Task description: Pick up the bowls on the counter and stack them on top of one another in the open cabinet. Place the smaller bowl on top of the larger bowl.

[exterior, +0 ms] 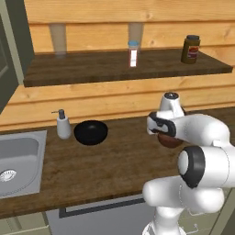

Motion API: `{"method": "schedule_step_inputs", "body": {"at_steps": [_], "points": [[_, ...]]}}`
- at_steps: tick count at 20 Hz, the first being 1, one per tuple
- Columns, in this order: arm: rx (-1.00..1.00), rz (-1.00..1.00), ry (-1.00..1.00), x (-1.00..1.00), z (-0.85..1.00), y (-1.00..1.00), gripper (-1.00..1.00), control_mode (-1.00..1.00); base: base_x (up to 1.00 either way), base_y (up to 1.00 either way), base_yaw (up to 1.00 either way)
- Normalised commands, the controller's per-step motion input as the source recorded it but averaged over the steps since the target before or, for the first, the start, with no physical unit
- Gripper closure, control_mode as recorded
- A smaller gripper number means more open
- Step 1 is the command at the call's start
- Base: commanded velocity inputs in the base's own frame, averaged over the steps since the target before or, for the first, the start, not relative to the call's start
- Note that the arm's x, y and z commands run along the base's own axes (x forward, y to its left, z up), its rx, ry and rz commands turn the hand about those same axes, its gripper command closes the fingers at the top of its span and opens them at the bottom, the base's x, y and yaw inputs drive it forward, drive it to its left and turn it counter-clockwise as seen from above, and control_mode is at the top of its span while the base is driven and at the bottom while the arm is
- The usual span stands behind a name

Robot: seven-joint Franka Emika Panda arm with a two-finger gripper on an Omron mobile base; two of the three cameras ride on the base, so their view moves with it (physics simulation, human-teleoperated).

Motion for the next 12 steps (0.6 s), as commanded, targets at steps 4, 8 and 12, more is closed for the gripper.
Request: {"method": "schedule_step_inputs", "body": {"at_steps": [4,8,12], "points": [[-0.11,0.0,0.0,0.38,-0.5,0.0,-1.0,-1.0,0.0,0.0,0.0],[-0.15,0.0,0.0,0.33,-0.62,-0.02,-1.0,-1.0,0.0,0.0,0.0],[-0.1,0.0,0.0,0.35,-0.51,-0.1,-1.0,-1.0,0.0,0.0,0.0]]}}
